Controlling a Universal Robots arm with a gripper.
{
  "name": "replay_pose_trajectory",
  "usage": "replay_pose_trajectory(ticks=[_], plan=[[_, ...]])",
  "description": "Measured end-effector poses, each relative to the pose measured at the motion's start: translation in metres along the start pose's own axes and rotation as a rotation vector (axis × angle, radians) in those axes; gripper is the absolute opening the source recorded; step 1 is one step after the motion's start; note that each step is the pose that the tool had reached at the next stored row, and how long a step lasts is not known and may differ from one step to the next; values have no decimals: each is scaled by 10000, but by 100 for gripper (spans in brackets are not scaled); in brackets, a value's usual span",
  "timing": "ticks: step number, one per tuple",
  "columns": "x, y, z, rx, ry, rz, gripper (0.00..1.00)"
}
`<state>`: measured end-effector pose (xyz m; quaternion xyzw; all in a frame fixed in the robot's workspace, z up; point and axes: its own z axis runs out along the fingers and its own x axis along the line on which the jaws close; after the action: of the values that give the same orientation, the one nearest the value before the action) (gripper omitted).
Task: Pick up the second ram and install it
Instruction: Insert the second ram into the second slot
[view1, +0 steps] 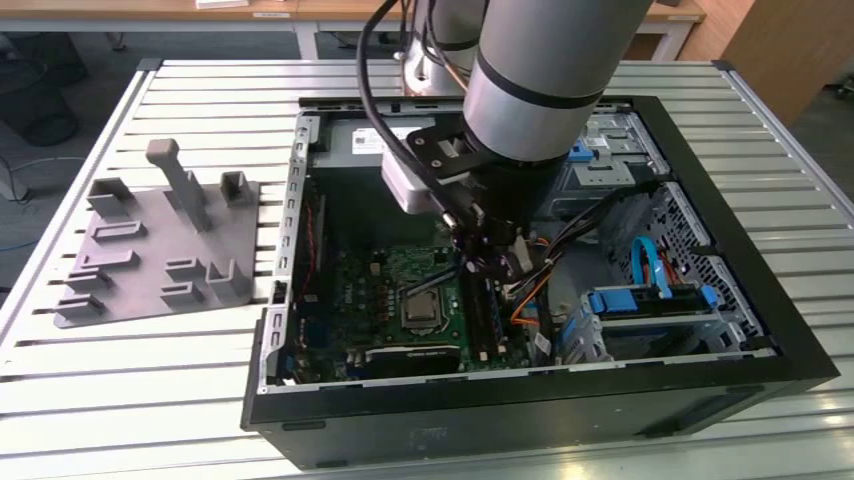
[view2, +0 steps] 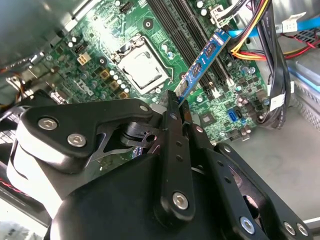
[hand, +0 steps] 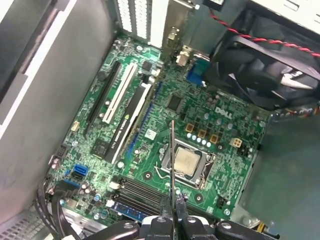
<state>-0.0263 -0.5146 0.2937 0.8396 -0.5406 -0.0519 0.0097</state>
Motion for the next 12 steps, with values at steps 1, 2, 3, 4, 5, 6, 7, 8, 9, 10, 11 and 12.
replay_pose_trajectory(ticks=[1, 2, 3, 4, 5, 6, 7, 8, 9, 10, 11, 12], plan=[[0, 0, 0, -7, 7, -100, 14], [0, 0, 0, -14, 14, -195, 14], [0, 0, 0, -21, 20, -286, 14], [0, 0, 0, -29, 27, -377, 14], [0, 0, 0, -35, 34, -464, 14], [0, 0, 0, -43, 40, -561, 14], [0, 0, 0, -50, 47, -656, 14], [0, 0, 0, -57, 54, -757, 14], [0, 0, 0, -65, 62, -852, 14], [0, 0, 0, -72, 69, -946, 14], [0, 0, 0, -80, 75, -1040, 14], [0, 0, 1, -87, 82, -1134, 14]])
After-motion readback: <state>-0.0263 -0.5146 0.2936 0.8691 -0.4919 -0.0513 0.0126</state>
